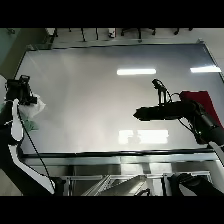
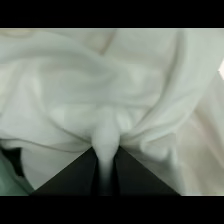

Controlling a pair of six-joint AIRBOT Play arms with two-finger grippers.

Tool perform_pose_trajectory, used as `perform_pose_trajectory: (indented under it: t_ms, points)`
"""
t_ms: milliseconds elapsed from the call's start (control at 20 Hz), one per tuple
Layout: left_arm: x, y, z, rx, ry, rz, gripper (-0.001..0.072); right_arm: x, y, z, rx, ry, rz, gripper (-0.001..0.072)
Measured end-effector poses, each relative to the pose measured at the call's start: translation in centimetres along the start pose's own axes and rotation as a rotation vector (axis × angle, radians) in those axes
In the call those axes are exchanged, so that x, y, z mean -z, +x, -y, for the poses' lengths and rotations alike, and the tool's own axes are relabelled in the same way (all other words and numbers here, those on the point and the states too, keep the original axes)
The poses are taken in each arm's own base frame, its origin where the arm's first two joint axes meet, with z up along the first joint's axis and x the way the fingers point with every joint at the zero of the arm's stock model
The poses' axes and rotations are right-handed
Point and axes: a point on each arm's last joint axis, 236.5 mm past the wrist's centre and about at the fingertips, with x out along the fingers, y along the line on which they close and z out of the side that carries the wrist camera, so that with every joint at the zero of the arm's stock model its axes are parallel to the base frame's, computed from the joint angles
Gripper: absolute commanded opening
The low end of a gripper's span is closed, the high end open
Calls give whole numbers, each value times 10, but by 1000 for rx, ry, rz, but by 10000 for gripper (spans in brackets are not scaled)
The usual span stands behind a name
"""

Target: Fold the shirts.

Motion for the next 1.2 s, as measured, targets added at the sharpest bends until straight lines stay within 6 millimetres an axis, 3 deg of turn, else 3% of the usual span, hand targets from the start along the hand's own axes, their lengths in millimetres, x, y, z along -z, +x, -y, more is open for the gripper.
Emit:
perform_pose_trajectory:
  t_ms: [150,300,450,550,650,800,850,900,950,1050,1200]
  points:
    - [-44,-78,17,98,-74,149,15,0,0,0,0,0,0,21]
    - [-77,-191,74,347,-109,346,15,0,0,0,0,0,0,21]
    - [-66,-299,146,582,-34,466,15,0,0,0,0,0,0,21]
    - [-38,-346,198,692,62,476,15,0,0,0,0,0,0,21]
    - [0,-369,253,770,174,443,15,0,0,0,0,0,0,21]
    - [55,-374,329,841,316,362,48,0,0,0,0,0,0,21]
    - [71,-371,351,855,349,339,372,0,0,0,0,-1,0,21]
    - [86,-367,371,866,376,315,602,0,0,0,0,-1,0,21]
    - [97,-363,387,874,395,295,609,0,0,0,0,-1,0,21]
    - [112,-355,402,871,422,249,609,0,0,0,0,0,0,21]
    - [116,-348,379,845,416,161,610,0,0,-1,-3,2,1,21]
